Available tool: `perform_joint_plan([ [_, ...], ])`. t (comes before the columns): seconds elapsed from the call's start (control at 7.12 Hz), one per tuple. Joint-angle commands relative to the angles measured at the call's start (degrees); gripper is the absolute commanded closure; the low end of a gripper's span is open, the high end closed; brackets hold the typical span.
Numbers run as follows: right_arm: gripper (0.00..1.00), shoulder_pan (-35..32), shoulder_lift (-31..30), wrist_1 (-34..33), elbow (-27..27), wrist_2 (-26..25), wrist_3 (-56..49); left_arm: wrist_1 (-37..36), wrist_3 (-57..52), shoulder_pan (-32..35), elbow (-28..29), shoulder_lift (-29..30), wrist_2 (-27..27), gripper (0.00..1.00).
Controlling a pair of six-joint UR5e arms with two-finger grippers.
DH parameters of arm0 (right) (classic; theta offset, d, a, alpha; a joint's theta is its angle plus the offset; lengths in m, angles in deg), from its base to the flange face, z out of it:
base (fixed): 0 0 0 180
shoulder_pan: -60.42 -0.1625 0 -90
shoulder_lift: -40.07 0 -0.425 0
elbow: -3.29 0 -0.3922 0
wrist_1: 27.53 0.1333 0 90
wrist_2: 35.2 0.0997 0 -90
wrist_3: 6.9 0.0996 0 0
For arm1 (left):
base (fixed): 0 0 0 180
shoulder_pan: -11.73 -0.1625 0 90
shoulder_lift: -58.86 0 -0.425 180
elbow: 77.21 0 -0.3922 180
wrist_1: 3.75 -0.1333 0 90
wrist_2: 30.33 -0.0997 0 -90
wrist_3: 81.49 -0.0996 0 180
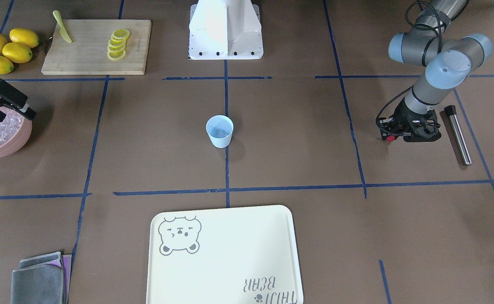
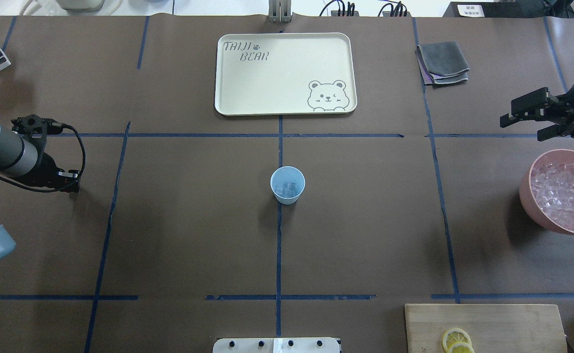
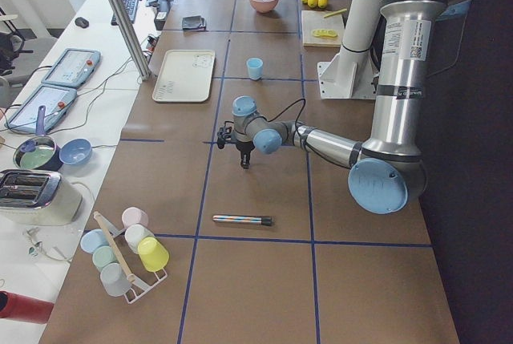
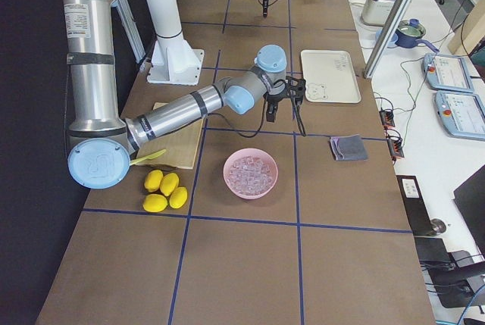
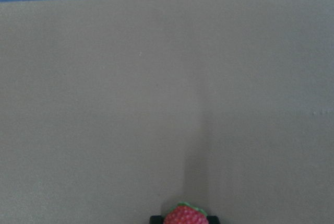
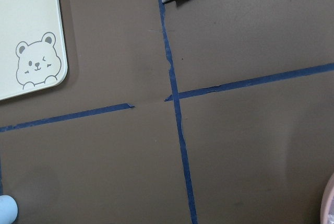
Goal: Mash ice and strawberries in cup
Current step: 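Carry the strawberry over the blue cup and open the left gripper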
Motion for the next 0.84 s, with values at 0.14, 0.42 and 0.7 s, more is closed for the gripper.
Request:
perform_joint_plan([
  [0.14, 0.00, 0.0, -0.1, 0.2, 0.1, 0.0, 0.0, -0.3, 14.3, -0.3, -4.2, 12.2, 0.4, 1.00],
  [0.42, 0.00, 0.0, -0.4, 0.2, 0.0, 0.0, 0.0, 0.0, 31.1, -8.6, -4.4, 23.4, -0.2, 1.00],
  [0.7, 0.00, 0.0, -0.5, 0.3, 0.0, 0.0, 0.0, 0.0, 35.9, -14.1, -3.3, 30.2, -8.1, 1.00],
])
